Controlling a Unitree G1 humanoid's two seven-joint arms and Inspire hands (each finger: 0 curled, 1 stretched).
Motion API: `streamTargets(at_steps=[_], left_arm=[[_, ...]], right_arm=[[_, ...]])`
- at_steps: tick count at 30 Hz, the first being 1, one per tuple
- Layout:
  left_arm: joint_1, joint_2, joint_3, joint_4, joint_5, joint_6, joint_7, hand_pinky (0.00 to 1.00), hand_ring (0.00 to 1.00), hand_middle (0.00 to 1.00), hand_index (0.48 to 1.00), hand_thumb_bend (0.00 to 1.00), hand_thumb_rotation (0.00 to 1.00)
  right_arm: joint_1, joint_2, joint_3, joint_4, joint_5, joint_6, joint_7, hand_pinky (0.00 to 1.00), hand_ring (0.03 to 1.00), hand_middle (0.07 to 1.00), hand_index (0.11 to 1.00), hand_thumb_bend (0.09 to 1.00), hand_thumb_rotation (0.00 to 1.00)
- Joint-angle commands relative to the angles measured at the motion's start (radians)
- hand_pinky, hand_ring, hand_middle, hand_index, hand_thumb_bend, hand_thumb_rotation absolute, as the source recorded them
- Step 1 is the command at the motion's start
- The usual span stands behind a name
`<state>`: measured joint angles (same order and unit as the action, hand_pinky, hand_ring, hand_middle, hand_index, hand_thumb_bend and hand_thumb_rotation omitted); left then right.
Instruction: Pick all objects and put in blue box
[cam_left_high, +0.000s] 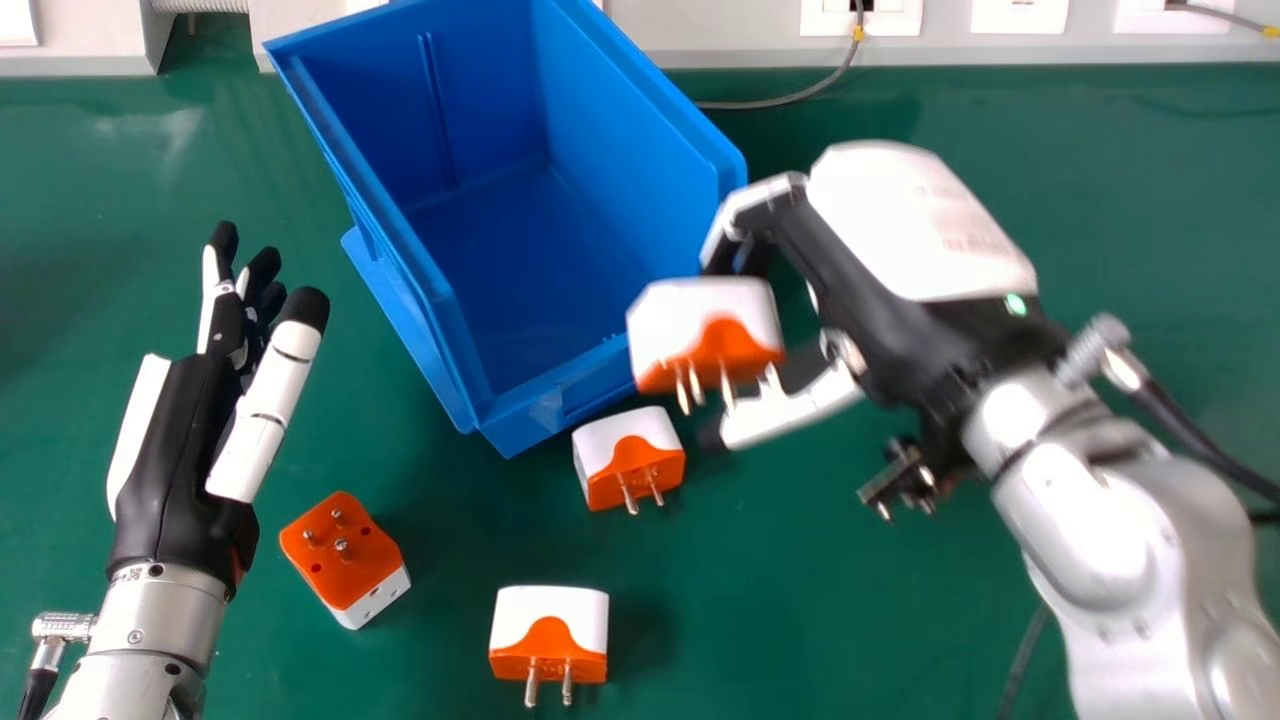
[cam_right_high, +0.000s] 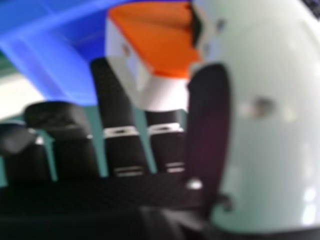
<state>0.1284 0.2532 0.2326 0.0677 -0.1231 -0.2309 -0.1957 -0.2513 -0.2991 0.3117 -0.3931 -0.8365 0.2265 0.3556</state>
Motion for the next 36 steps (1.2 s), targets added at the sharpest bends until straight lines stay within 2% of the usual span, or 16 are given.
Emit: streamTargets(at_steps=[1, 9, 14, 17, 24, 28, 31, 36], left_arm=[[-0.006, 0.005, -0.001, -0.016, 0.008, -0.014, 0.002, 1.00, 1.00, 1.00, 1.000, 0.57, 0.83], [-0.002, 0.001, -0.005, -0.014, 0.013, -0.024, 0.002, 1.00, 1.00, 1.00, 1.000, 0.58, 0.84], [0.011, 0.001, -0.005, -0.019, 0.008, -0.026, -0.004, 1.00, 1.00, 1.00, 1.000, 0.57, 0.84], [0.018, 0.001, -0.005, -0.032, 0.004, -0.021, -0.005, 1.00, 1.00, 1.00, 1.000, 0.58, 0.86], [0.039, -0.008, -0.009, -0.052, 0.002, -0.022, 0.000, 1.00, 1.00, 1.00, 1.000, 0.61, 0.87], [0.046, -0.018, -0.011, -0.056, 0.001, -0.028, 0.005, 1.00, 1.00, 1.00, 1.000, 0.62, 0.87], [0.052, -0.028, -0.016, -0.063, 0.005, -0.028, 0.011, 1.00, 1.00, 1.00, 1.000, 0.62, 0.87], [0.063, -0.042, -0.023, -0.086, 0.013, -0.018, 0.022, 1.00, 1.00, 1.00, 1.000, 0.61, 0.86]], right_arm=[[-0.090, 0.035, -0.001, 0.050, 0.003, -0.009, -0.044, 0.02, 0.072, 0.141, 0.469, 0.493, 0.14], [-0.347, 0.121, 0.044, 0.351, -0.020, -0.015, -0.154, 0.02, 0.070, 0.139, 0.469, 0.494, 0.14], [-0.544, 0.164, 0.085, 0.602, -0.017, -0.011, -0.196, 0.01, 0.069, 0.137, 0.469, 0.493, 0.14], [-0.651, 0.193, 0.112, 0.764, -0.016, -0.010, -0.231, 0.01, 0.069, 0.135, 0.469, 0.493, 0.14], [-0.848, 0.273, 0.170, 1.127, 0.000, -0.025, -0.335, 0.02, 0.071, 0.142, 0.469, 0.492, 0.14], [-0.943, 0.313, 0.208, 1.340, 0.002, -0.082, -0.393, 0.02, 0.075, 0.153, 0.469, 0.494, 0.14], [-0.988, 0.329, 0.247, 1.478, -0.012, -0.115, -0.436, 0.02, 0.074, 0.153, 0.470, 0.496, 0.14], [-1.025, 0.352, 0.299, 1.601, -0.020, -0.105, -0.455, 0.01, 0.070, 0.146, 0.471, 0.508, 0.12]])
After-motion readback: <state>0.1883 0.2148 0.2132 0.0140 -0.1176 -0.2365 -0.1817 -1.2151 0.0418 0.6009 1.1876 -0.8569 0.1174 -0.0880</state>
